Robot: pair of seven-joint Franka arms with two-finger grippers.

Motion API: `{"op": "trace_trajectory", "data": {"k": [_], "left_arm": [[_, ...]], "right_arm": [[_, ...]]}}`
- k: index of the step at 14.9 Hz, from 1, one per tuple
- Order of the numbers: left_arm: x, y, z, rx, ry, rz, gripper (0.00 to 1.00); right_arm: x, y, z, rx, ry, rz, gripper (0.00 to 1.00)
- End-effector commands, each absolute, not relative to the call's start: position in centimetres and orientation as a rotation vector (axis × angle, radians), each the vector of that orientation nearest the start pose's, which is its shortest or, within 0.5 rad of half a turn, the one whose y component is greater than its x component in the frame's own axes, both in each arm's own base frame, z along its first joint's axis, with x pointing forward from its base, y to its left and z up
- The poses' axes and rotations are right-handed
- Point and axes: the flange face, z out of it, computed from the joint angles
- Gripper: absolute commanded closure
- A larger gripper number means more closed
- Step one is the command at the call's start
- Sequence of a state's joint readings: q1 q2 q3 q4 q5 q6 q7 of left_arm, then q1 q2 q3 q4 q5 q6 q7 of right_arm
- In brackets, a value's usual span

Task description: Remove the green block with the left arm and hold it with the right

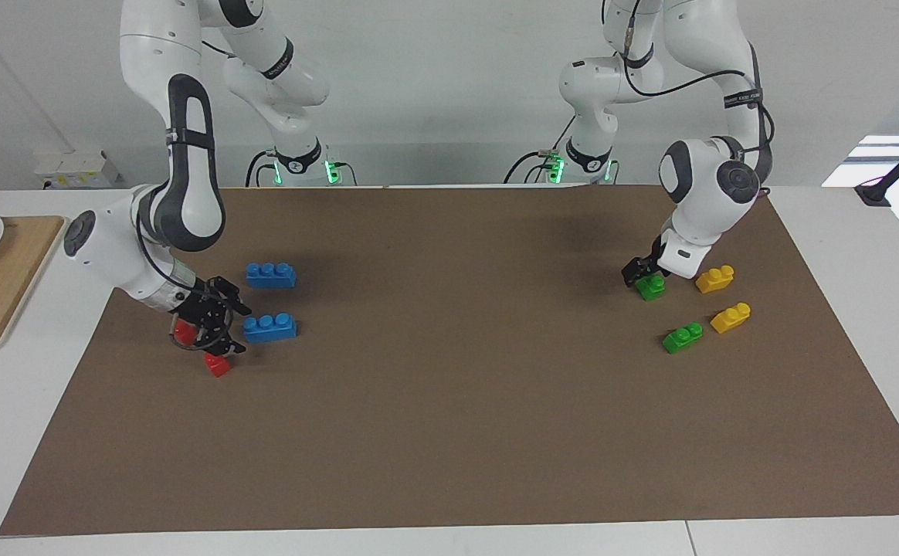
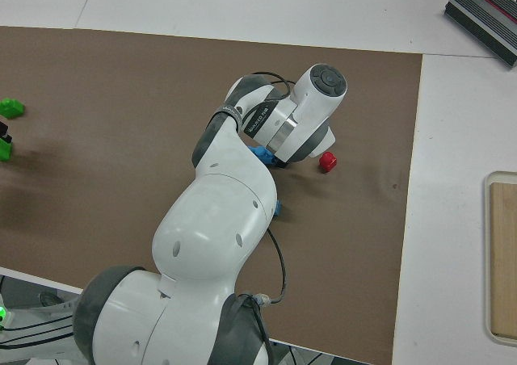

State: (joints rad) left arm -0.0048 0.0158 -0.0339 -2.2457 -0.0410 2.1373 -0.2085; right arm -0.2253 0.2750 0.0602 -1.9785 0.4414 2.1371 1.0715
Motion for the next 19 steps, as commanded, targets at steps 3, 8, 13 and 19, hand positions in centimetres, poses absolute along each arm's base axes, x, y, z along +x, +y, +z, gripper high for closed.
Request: {"op": "trace_trajectory", "data": {"k": [3,8,13,19], "left_arm": [[52.6,-2.4,44.9,-3.125,-0.298,0.205,0.00],[52.6,-2.5,50.0,-3.139,-0.286,0.095,0.00],[54.5,-2.5,53.5,-3.120,-0.217,0.099,0.00],[55.4,-3.9,53.2,-3.107,-0.025,0.149,0.00]], "right_arm": [[59.3,-8.7,40.1,-2.095,1.874,0.286,0.04],[60.7,-7.6,46.0,-2.428,1.604,0.081,0.00],[58.7,-4.6,51.0,-2.814,1.053,-0.022,0.00],[56.4,-1.5,55.1,-3.039,0.528,-0.072,0.00]]}}
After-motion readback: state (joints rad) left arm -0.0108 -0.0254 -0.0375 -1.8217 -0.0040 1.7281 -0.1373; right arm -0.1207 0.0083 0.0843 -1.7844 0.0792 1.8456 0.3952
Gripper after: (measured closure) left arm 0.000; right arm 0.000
